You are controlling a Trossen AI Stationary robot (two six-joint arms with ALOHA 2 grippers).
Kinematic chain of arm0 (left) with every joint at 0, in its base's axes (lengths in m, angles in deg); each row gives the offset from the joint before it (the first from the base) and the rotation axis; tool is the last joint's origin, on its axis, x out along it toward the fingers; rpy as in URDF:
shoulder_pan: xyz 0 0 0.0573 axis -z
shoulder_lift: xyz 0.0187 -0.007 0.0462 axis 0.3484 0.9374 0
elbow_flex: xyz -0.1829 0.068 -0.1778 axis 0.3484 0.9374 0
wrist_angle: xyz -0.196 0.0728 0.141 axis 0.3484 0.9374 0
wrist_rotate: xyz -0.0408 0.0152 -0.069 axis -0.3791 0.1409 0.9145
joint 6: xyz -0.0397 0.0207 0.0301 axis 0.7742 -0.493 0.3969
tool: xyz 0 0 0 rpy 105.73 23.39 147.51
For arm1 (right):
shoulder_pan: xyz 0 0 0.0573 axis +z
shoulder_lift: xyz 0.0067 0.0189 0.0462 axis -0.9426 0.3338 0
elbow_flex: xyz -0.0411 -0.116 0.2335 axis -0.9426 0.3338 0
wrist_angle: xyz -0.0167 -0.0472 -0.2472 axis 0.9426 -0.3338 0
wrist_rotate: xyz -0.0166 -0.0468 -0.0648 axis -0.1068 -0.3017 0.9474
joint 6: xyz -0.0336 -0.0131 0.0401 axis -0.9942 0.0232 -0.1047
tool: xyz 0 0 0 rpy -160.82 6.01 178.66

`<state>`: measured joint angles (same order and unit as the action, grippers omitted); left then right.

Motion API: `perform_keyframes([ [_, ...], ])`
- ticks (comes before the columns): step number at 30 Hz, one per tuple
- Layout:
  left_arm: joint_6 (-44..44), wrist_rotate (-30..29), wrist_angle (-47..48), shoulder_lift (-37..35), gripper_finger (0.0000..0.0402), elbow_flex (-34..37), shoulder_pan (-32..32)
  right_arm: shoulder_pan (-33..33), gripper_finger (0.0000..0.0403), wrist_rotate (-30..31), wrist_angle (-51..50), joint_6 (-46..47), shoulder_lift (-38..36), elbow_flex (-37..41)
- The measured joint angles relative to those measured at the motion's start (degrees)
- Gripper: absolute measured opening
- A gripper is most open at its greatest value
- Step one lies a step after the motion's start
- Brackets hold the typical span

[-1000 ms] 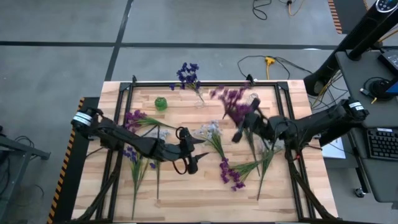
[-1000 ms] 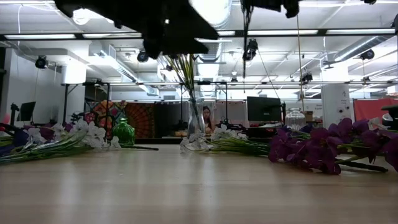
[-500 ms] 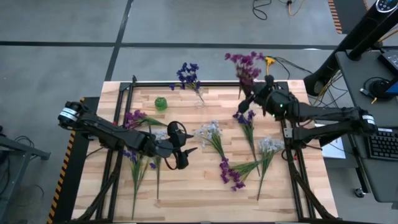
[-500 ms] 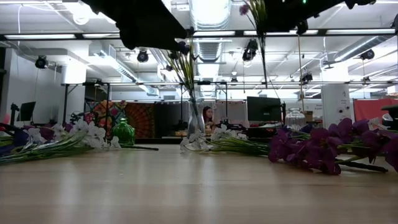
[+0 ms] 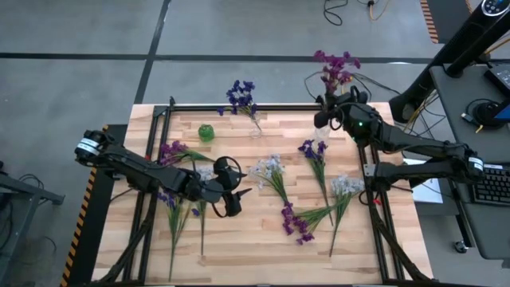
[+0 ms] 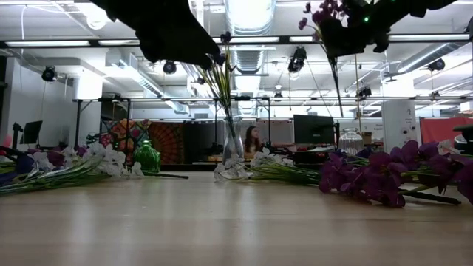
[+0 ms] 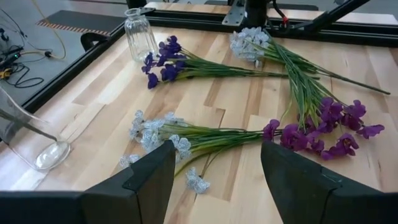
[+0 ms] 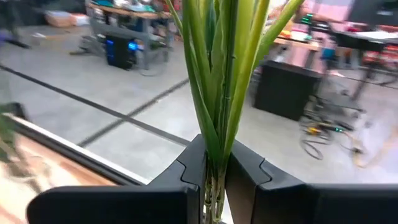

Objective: Sort flowers into vase by color
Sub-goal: Put the bottom left light violet flowers into the right transparent vase

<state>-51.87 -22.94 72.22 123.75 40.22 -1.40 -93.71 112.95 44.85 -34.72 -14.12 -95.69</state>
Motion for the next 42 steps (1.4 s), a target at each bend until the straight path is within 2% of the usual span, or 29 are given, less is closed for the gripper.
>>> perform_keyframes([
  [9, 0.0, 0.0, 0.0, 0.0, 0.0219, 0.0, 0.0, -0.1, 0.0036, 3.2, -1.5, 1.0, 0.0, 1.4],
  [28, 1.7, 0.0, -1.0, 0.0, 0.0219, 0.0, 0.0, -0.1, 0.0036, 3.1, 0.9, 0.7, 0.1, 2.6],
  [32, 5.4, -0.2, -7.5, 1.1, 0.0219, 0.7, 0.0, -0.2, 0.0036, 3.1, 1.1, 0.3, 0.4, 2.6],
  [36, 9.9, -1.3, -19.7, 6.5, 0.0219, 1.0, 0.0, -0.6, 0.0036, 3.1, 1.1, 0.0, 1.1, 2.7],
  [40, 19.7, -3.0, -27.6, 13.1, 0.0219, 0.6, -0.3, -0.8, 0.0036, 3.1, 1.1, -0.6, 1.3, 2.7],
  [42, 27.4, -3.0, -29.9, 16.7, 0.0219, 0.3, -0.4, -0.8, 0.0036, 3.1, 1.1, -0.8, 1.3, 2.7],
])
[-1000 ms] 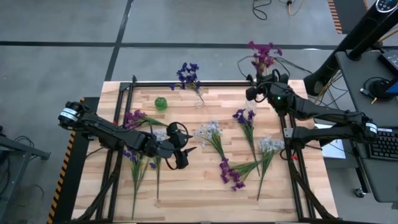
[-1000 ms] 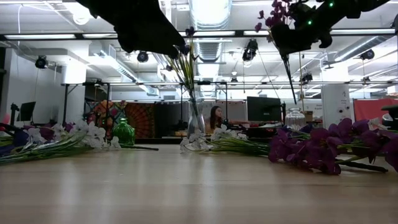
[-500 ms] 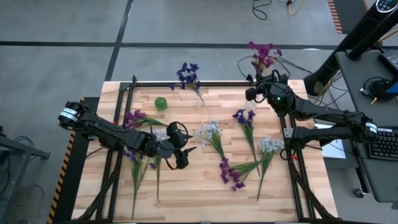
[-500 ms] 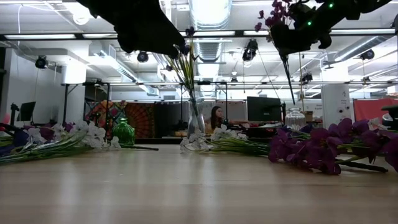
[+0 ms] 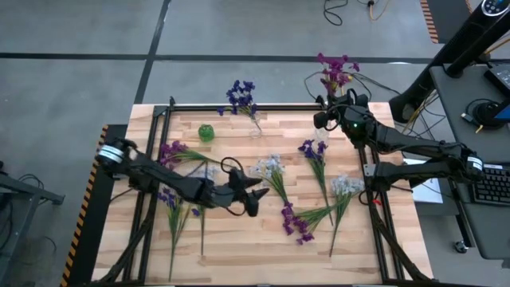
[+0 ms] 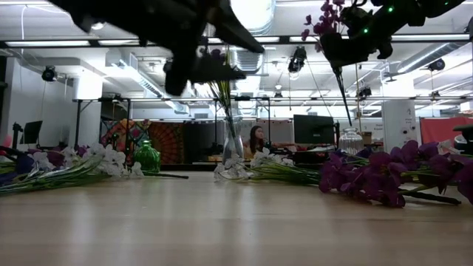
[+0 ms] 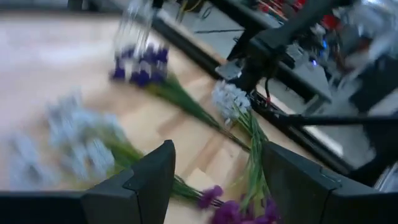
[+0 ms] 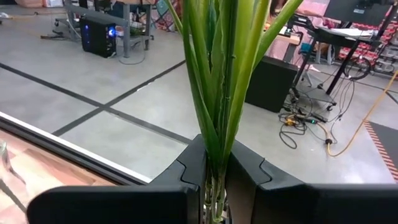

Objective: Sort flowers into vase by color
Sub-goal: Put the bottom left light violet flowers into the right transparent vase

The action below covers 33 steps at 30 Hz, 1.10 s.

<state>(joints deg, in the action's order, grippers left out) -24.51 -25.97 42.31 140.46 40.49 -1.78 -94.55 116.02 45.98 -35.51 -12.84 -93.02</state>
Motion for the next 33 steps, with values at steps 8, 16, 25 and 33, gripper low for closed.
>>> perform_keyframes([
  [8, 12.6, 0.5, -1.2, 8.6, 0.0219, -3.6, 0.1, 0.0, 0.0036, -0.1, -0.1, -1.3, 0.0, 0.0],
  [16, 12.6, -1.4, -1.0, 8.7, 0.0219, -4.5, -0.1, 0.0, 0.0036, -0.4, 0.0, -1.6, 0.3, 0.0],
  [25, 12.6, -2.5, -0.4, 8.7, 0.0219, -4.4, -0.3, 0.0, 0.0036, -1.0, 0.6, -0.5, 2.2, 0.0],
  [33, 12.6, -2.5, 0.2, 8.7, 0.0219, -4.4, -0.3, 0.0, 0.0036, -1.0, 1.3, -0.4, 2.5, 0.0],
])
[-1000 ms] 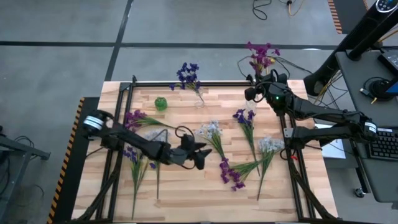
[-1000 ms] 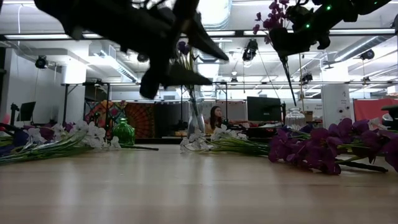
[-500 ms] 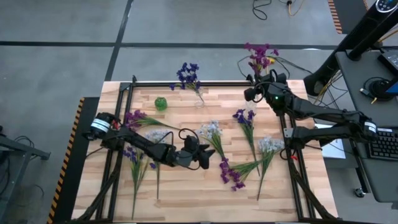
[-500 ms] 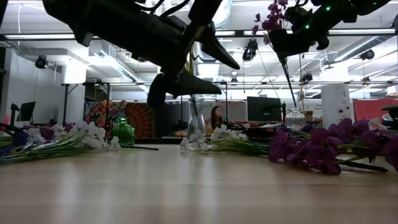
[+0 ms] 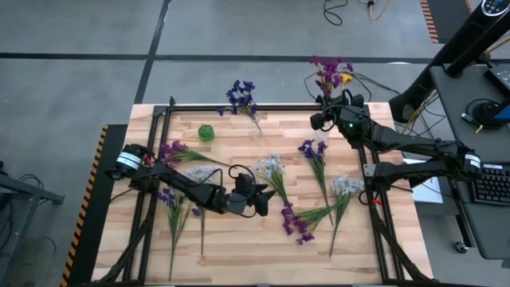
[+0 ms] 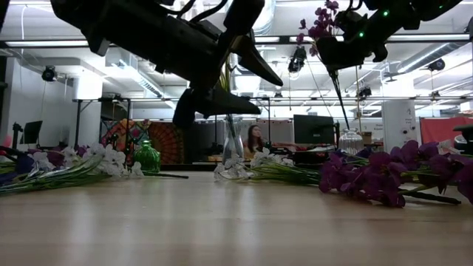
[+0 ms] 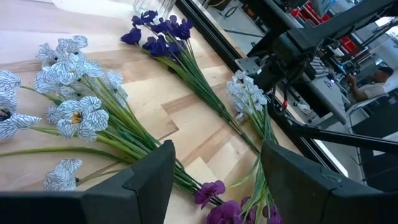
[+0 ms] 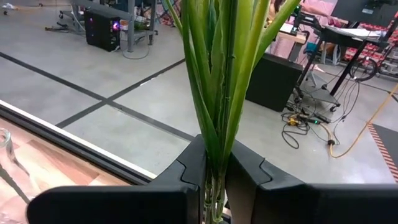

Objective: Sort flowers into vase by color
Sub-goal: Put the bottom left light violet flowers into the right transparent vase

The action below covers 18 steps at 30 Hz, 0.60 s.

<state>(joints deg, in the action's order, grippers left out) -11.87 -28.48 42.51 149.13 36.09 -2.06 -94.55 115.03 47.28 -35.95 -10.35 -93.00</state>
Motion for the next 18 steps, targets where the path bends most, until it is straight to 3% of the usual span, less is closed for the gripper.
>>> perform_keyframes([
  [5, 0.0, 0.0, 0.1, 0.0, 0.022, 0.0, 0.0, 0.0, 0.0057, 0.9, 0.0, 0.0, 0.0, 0.0],
  [18, -0.1, 0.0, 0.4, 0.0, 0.022, 0.0, 0.0, 0.0, 0.0157, 1.0, -1.9, 1.0, 0.0, 0.0],
])
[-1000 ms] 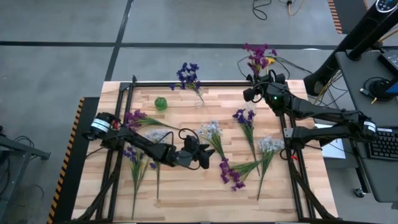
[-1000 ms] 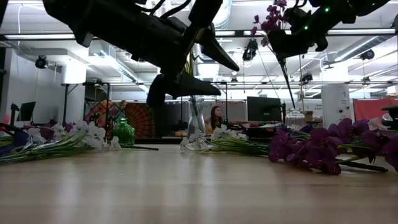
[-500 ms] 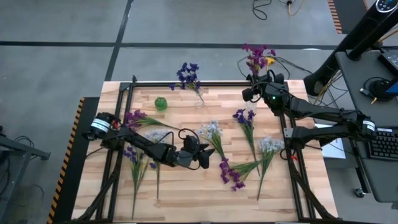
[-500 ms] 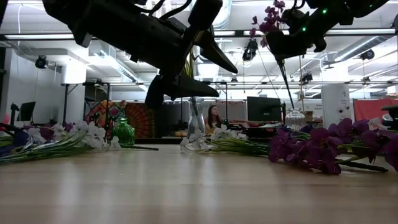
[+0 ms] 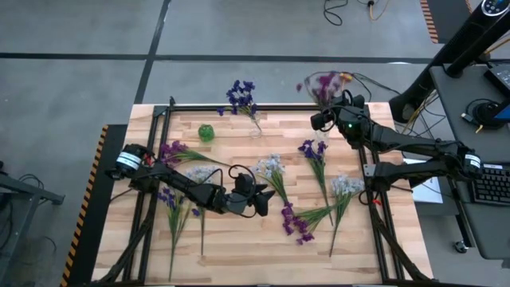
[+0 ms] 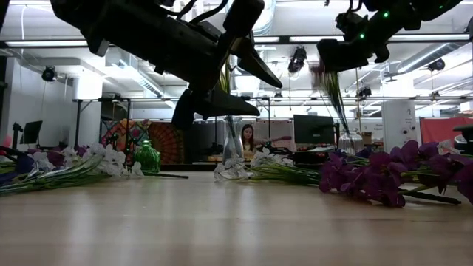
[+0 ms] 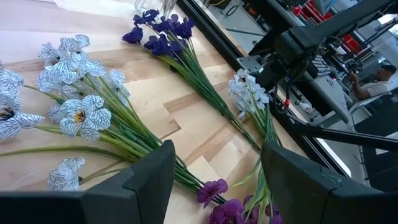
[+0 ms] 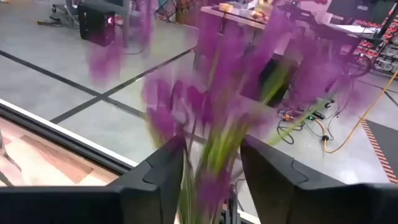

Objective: Sort flowers into vase by color
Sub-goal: Put the bottom left light violet flowers into the right transparent vase, then put the middle white flowers into the green vase

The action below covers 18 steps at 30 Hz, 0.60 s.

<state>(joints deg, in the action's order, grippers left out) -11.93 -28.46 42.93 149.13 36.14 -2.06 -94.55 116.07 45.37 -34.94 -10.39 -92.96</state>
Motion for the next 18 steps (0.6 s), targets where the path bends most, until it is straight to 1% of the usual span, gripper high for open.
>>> perform_keyframes([
  [7, -1.8, 0.0, 0.1, 0.0, 0.022, 0.0, 0.0, 0.0, 0.0194, 0.0, -4.2, 2.8, -0.8, 0.0],
  [10, -4.0, 0.6, 0.3, 0.0, 0.022, 0.0, 0.0, 0.0, 0.0204, 0.0, -6.6, 4.4, -1.9, 0.0],
  [15, -8.2, 5.0, 0.7, -0.2, 0.022, 0.0, 0.0, 0.2, 0.0212, -0.5, -11.7, 7.0, -4.4, -0.6],
  [18, -11.7, 7.7, 1.6, -1.3, 0.022, 0.0, 0.0, 0.2, 0.0213, -2.8, -16.2, 9.9, -5.7, -2.3],
])
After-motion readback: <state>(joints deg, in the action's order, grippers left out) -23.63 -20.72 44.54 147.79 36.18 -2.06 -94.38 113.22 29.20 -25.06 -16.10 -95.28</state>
